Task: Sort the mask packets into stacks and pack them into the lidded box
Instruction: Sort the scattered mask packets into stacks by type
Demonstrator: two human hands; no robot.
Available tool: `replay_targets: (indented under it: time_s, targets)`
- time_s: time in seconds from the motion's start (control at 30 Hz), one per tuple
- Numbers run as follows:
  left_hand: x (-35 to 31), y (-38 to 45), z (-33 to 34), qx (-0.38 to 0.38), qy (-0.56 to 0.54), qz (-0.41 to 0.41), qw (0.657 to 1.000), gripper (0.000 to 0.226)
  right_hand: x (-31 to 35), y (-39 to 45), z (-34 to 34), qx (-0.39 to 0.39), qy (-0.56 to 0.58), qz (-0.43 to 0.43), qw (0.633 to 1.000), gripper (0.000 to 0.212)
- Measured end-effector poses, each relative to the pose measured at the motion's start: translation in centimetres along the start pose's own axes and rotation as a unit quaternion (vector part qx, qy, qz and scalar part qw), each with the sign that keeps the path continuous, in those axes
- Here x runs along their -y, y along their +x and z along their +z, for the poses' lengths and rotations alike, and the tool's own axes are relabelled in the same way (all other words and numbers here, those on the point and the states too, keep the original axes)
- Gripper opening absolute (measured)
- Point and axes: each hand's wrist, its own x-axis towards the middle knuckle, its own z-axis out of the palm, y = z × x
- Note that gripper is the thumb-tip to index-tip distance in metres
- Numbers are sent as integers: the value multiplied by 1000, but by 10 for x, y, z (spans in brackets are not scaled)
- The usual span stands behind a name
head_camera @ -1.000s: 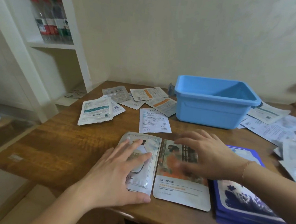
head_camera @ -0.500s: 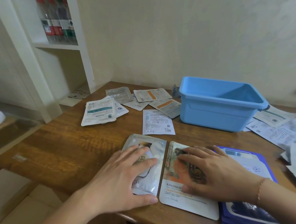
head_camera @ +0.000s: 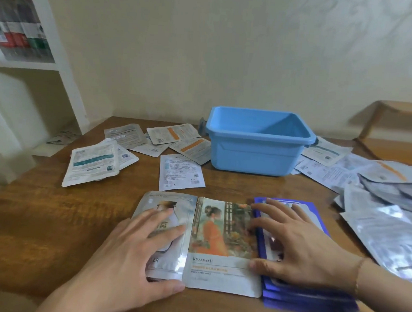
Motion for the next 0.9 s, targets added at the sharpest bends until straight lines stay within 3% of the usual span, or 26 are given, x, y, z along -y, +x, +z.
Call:
replay_targets:
  time_s: [0.67,0.8,0.9]
  targets:
    - [-7,6,0,4,-47,27,999,91,-24,-13,2,-36,12,-2,999,73]
    - [23,10,-15,-38,-125,-34,991,82,-15,7,-12,-159,107,3,981,62]
    - [58,26,-29,-68,-126,-121,982,76,8,40,-26,-164,113,-21,980,55]
